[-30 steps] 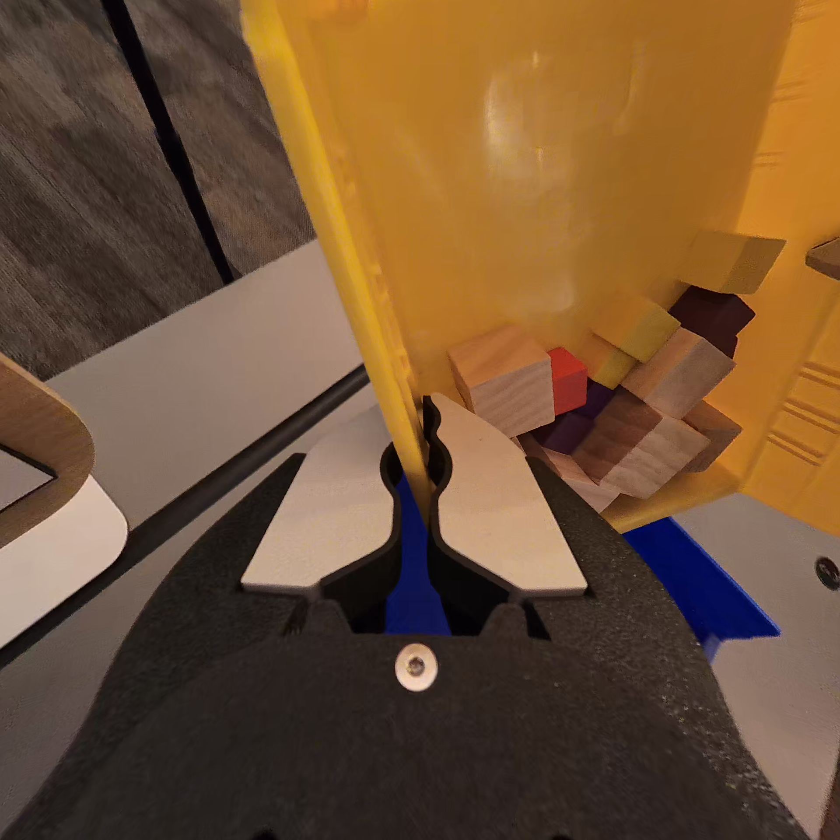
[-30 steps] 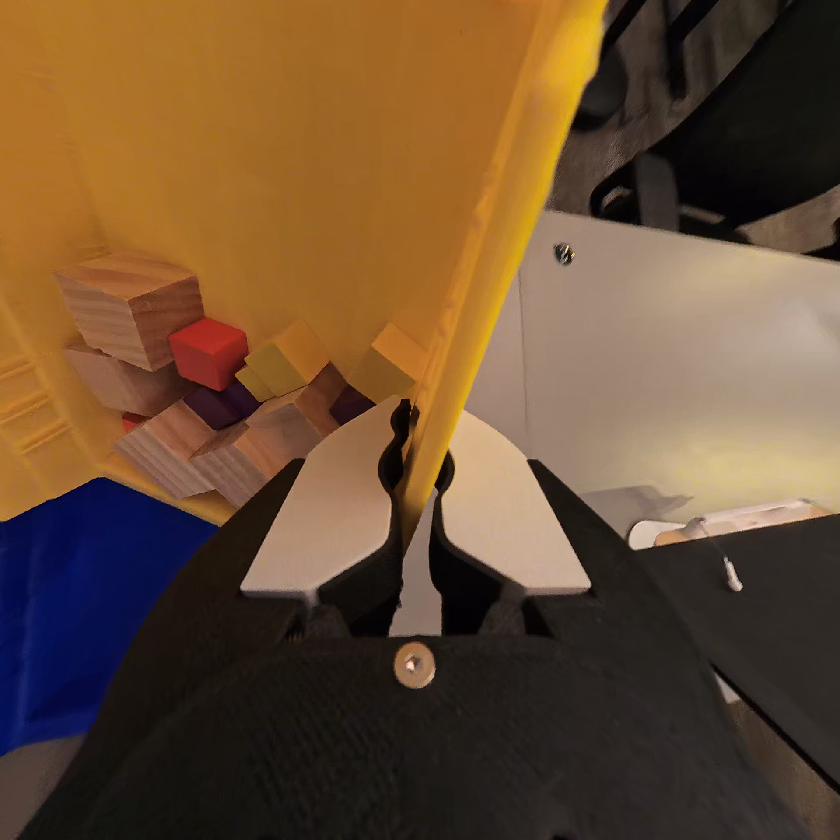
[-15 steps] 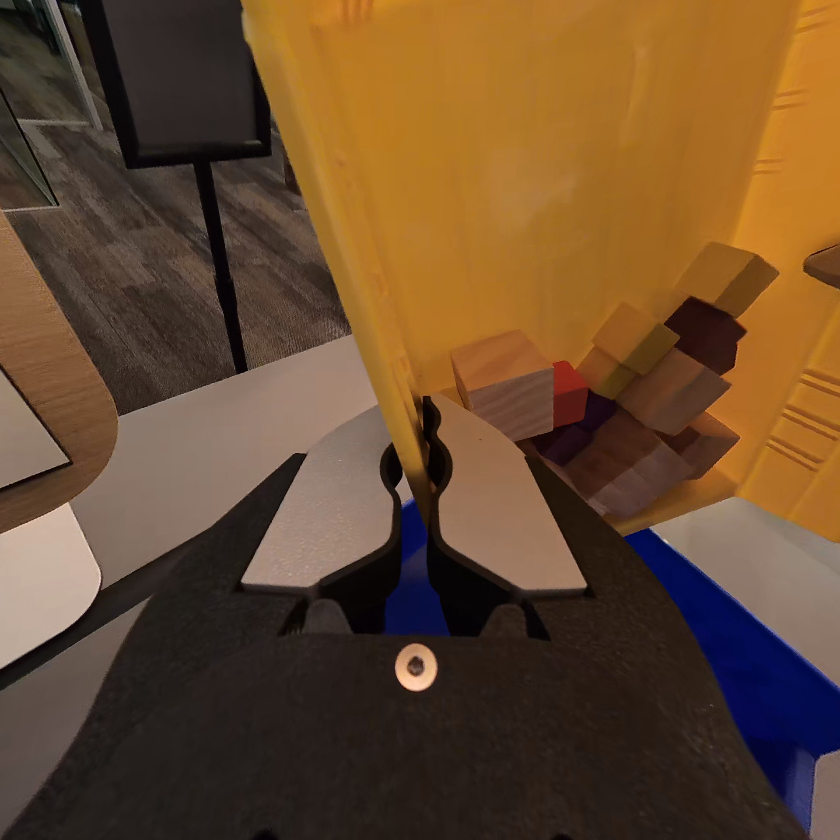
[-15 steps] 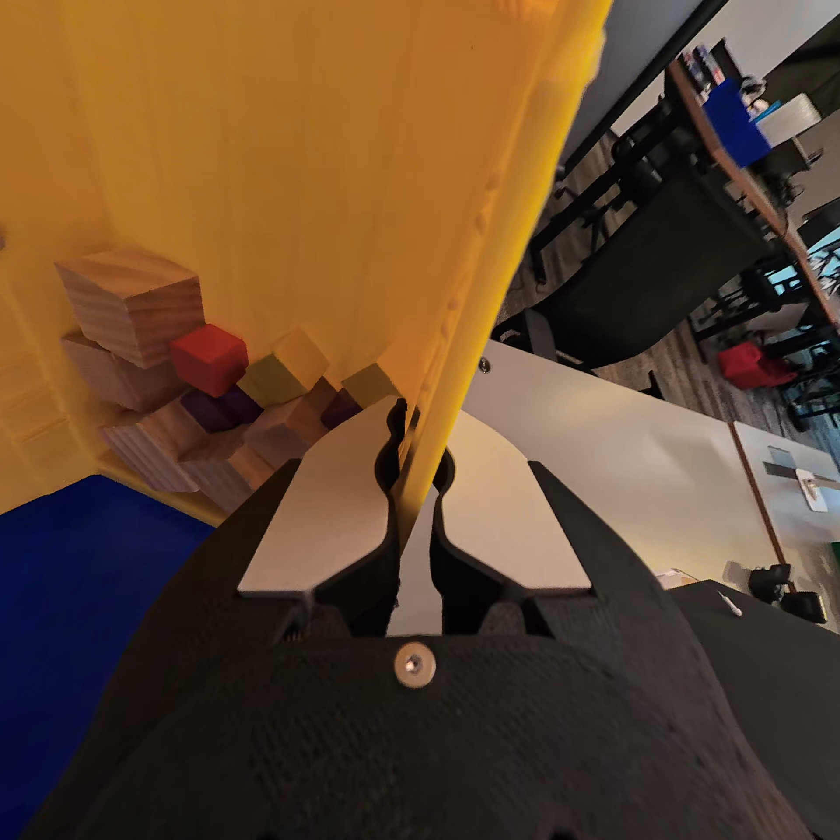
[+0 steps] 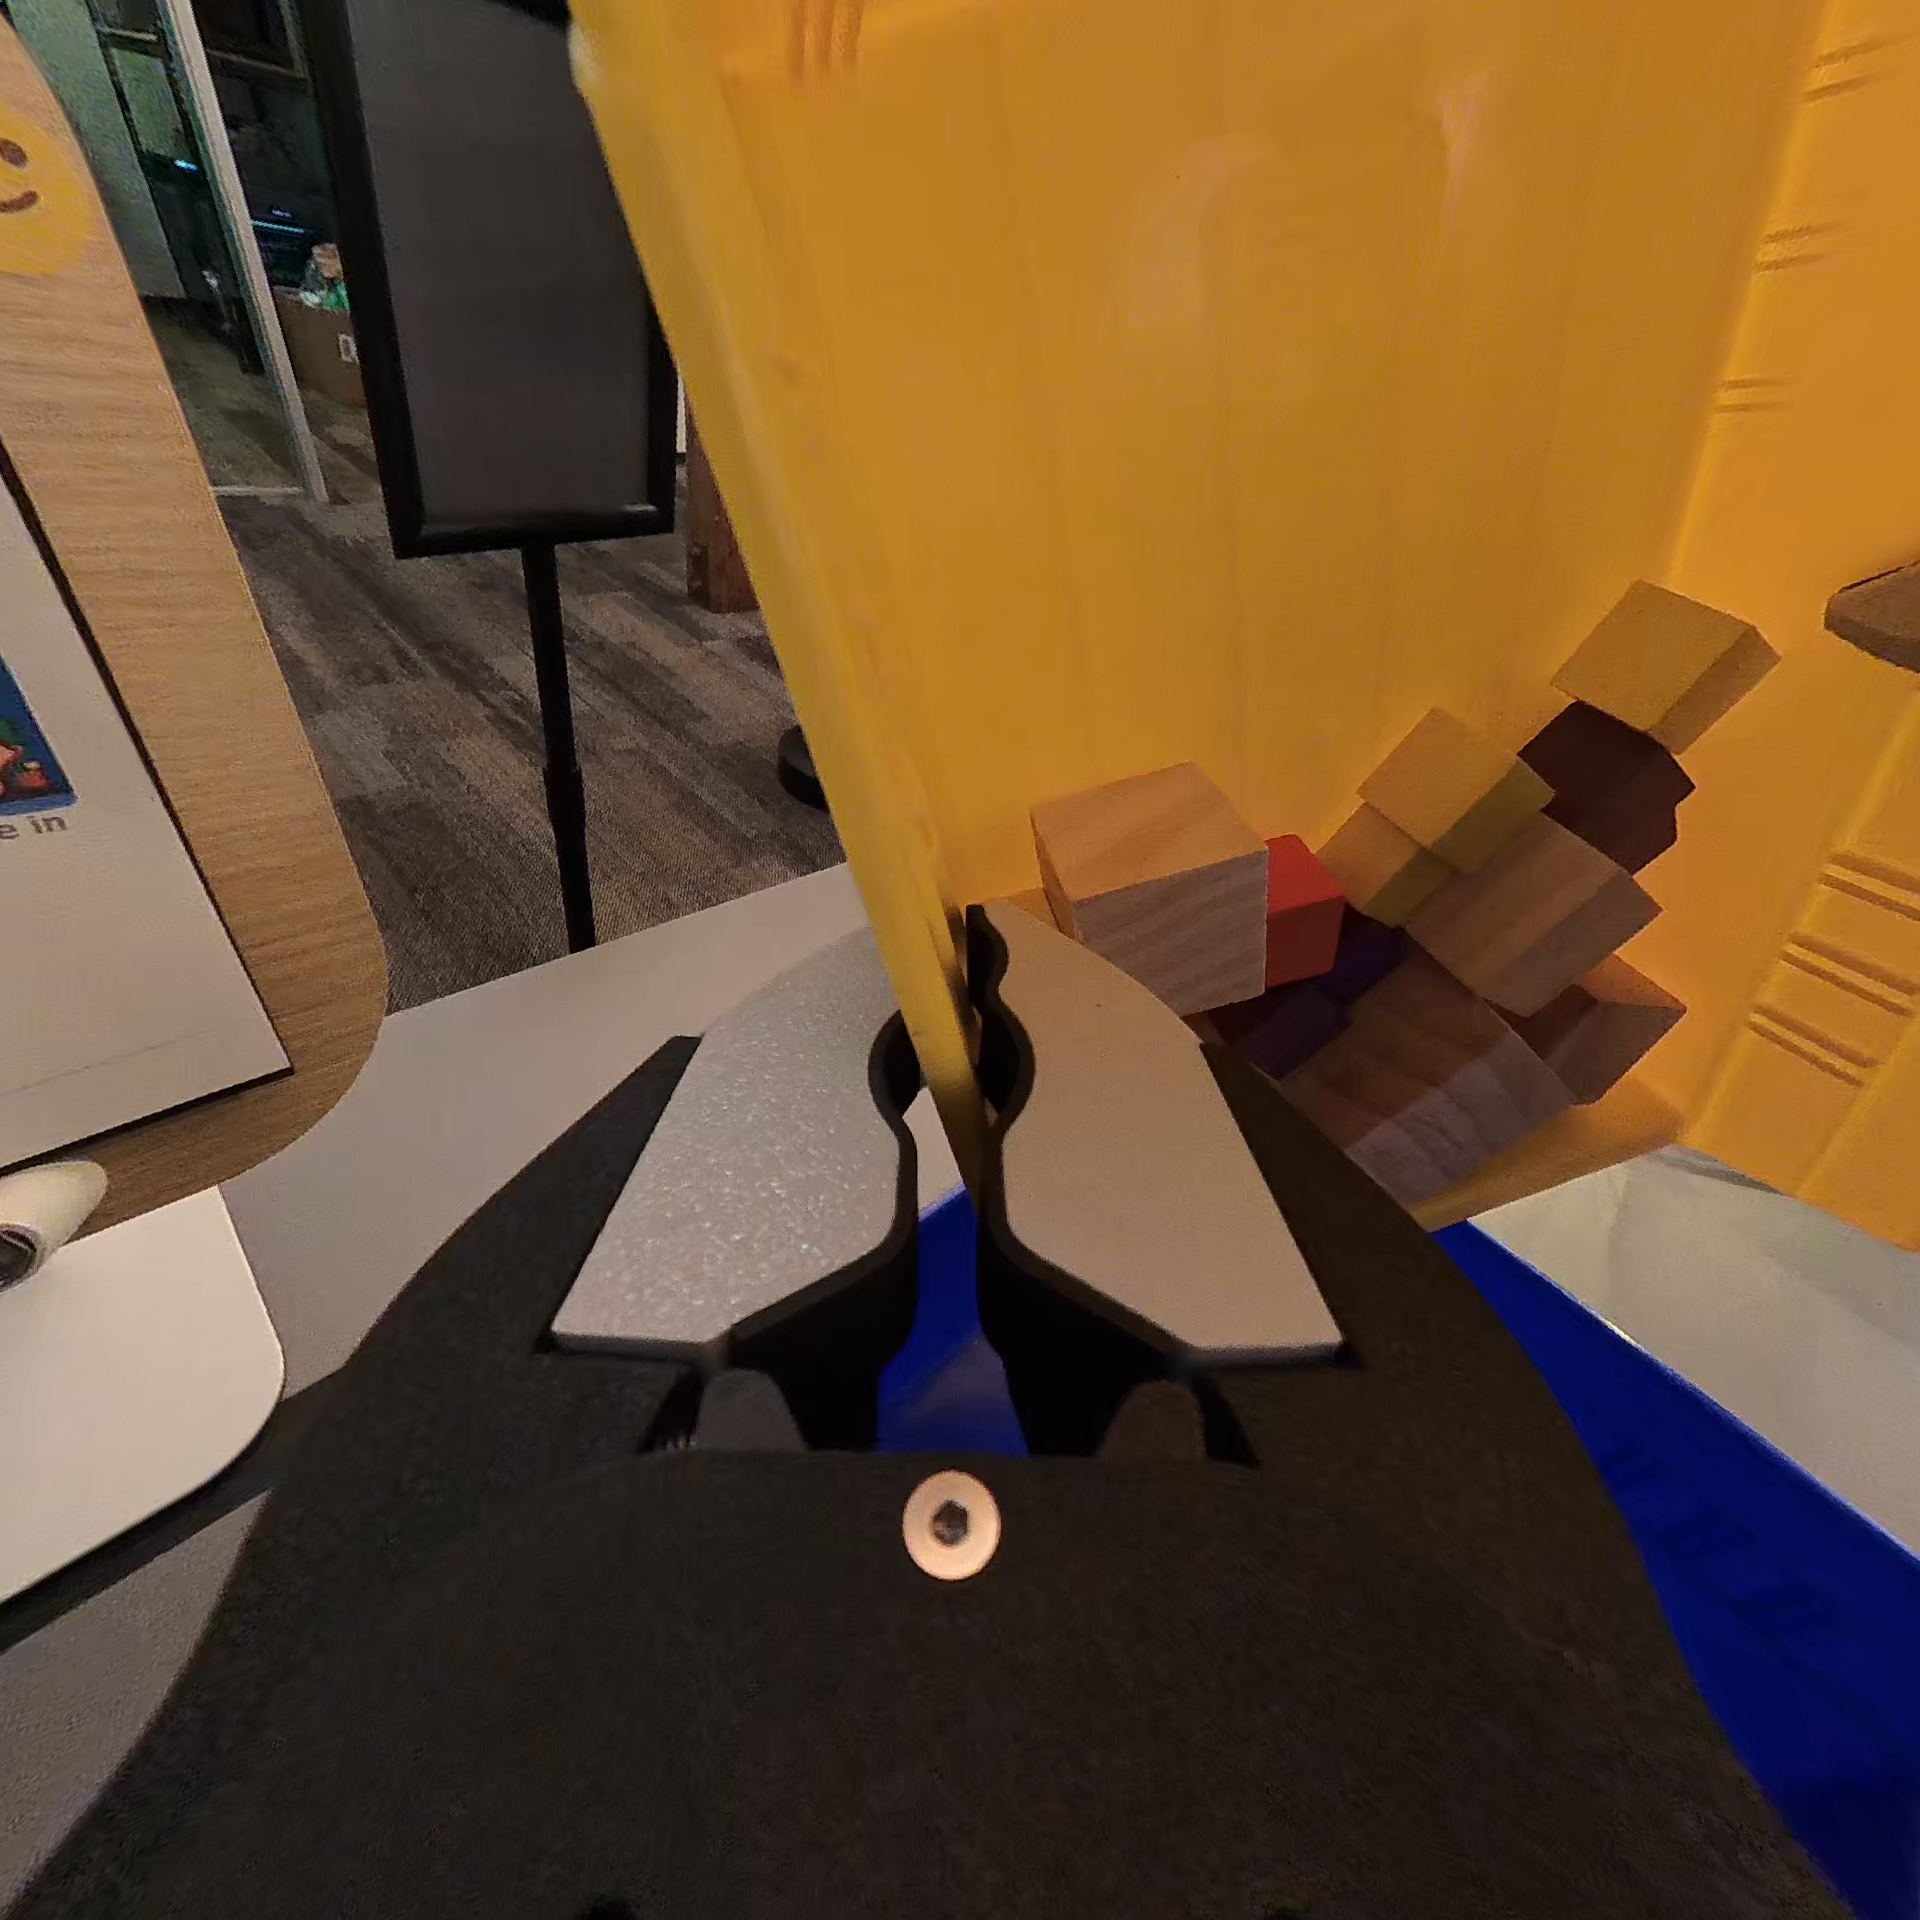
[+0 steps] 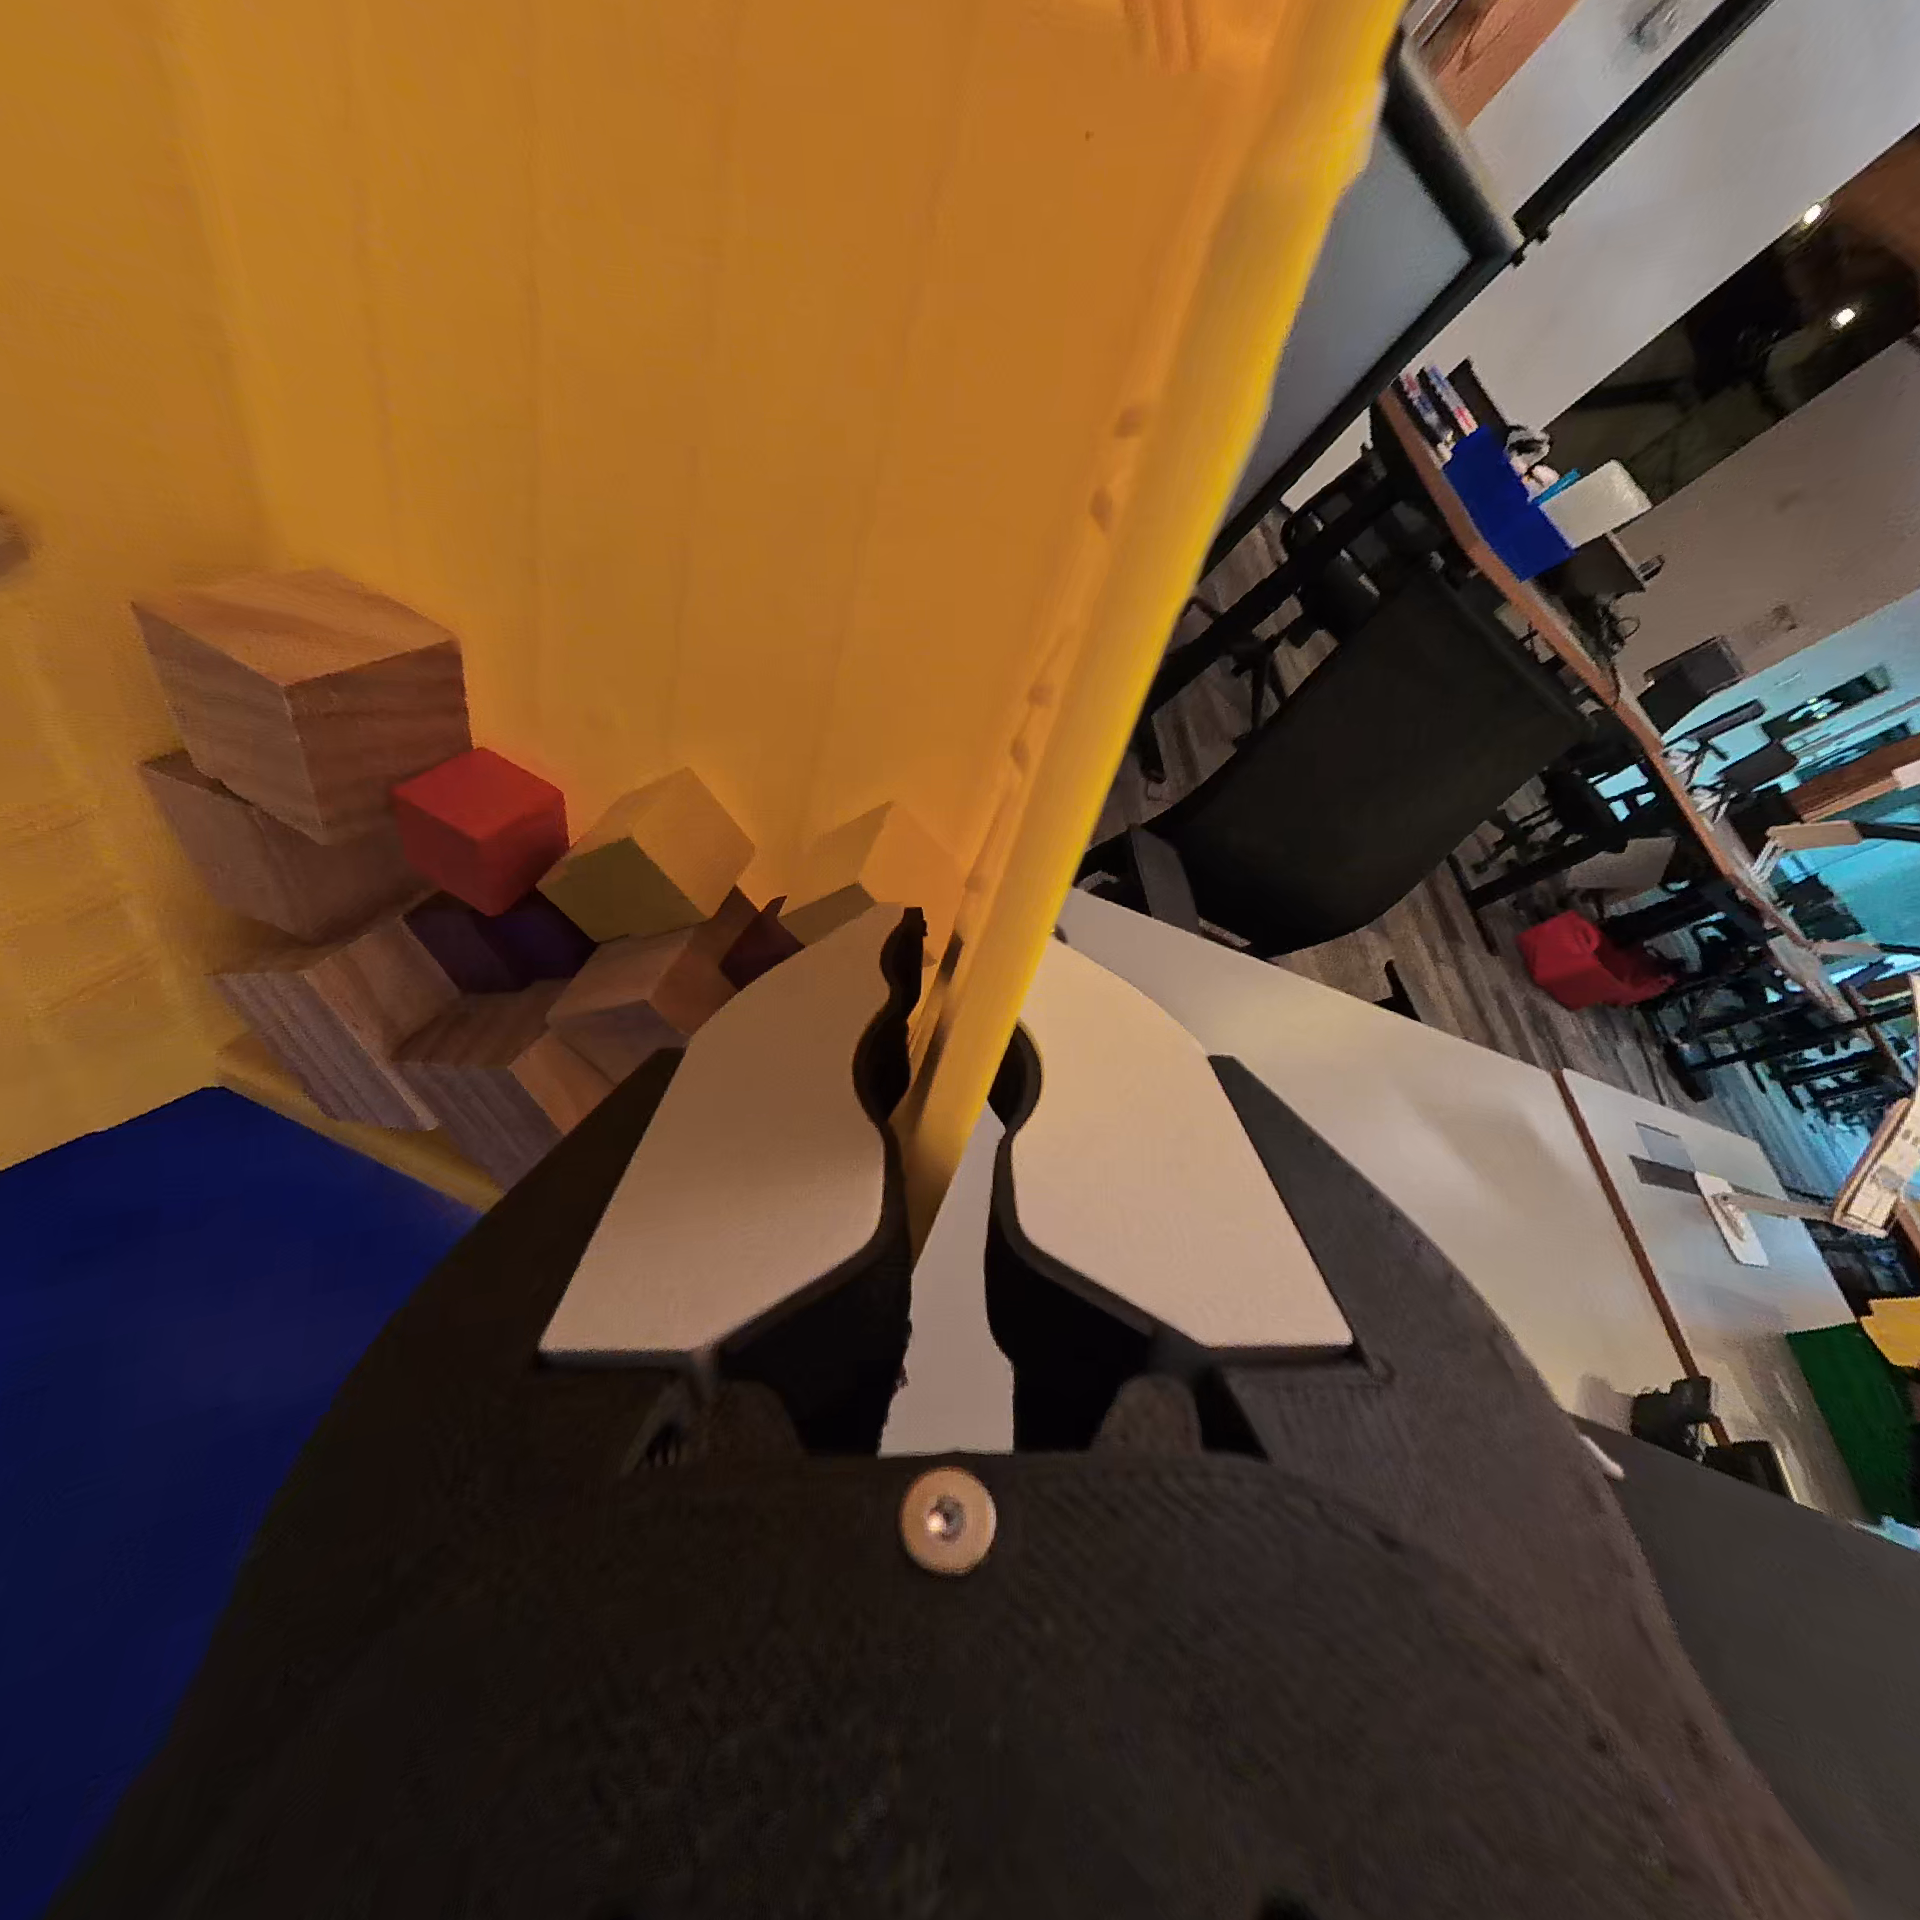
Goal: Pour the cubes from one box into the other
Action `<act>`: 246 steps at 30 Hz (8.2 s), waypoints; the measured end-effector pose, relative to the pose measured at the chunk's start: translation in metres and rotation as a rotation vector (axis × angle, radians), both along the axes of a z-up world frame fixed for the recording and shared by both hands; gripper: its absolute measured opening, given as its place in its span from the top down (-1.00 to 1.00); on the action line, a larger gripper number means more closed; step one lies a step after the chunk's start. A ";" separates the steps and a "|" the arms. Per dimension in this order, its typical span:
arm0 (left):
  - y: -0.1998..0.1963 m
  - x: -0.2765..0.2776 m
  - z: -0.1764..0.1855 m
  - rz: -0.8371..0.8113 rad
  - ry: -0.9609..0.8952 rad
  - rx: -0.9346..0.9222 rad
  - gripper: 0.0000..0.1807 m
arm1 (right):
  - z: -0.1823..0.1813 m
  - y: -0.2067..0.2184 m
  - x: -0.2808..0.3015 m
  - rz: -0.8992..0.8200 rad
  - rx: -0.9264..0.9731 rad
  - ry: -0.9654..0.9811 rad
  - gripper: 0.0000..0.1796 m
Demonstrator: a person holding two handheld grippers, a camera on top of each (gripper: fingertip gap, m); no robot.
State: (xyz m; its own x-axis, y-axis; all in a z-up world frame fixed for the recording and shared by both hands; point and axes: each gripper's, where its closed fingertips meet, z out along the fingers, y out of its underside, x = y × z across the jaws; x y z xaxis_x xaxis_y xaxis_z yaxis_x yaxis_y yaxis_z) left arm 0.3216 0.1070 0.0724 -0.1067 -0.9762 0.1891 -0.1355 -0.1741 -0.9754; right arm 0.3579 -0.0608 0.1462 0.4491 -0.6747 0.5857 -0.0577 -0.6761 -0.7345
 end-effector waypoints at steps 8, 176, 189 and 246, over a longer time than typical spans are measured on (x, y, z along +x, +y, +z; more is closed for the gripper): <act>0.003 -0.005 -0.007 0.028 -0.035 -0.028 0.95 | -0.002 0.005 -0.007 0.015 -0.015 -0.070 0.90; 0.185 -0.499 -0.009 0.267 -0.170 -0.021 0.50 | -0.128 -0.108 -0.062 0.247 0.290 0.746 0.69; 0.170 -0.505 -0.032 0.227 -0.080 -0.060 0.50 | -0.225 0.058 -0.154 0.645 -0.174 0.854 0.68; 0.316 -0.470 -0.169 0.292 1.113 -0.028 0.93 | -0.271 -0.039 -0.048 -0.049 -0.129 1.222 0.91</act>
State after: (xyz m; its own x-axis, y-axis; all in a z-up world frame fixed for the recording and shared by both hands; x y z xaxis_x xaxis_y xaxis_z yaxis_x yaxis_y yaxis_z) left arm -0.1481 0.4230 -0.0967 0.3626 -0.9301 0.0582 -0.8701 -0.3603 -0.3363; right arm 0.3101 -0.0994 -0.1251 0.7250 -0.6747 -0.1382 -0.6882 -0.7174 -0.1082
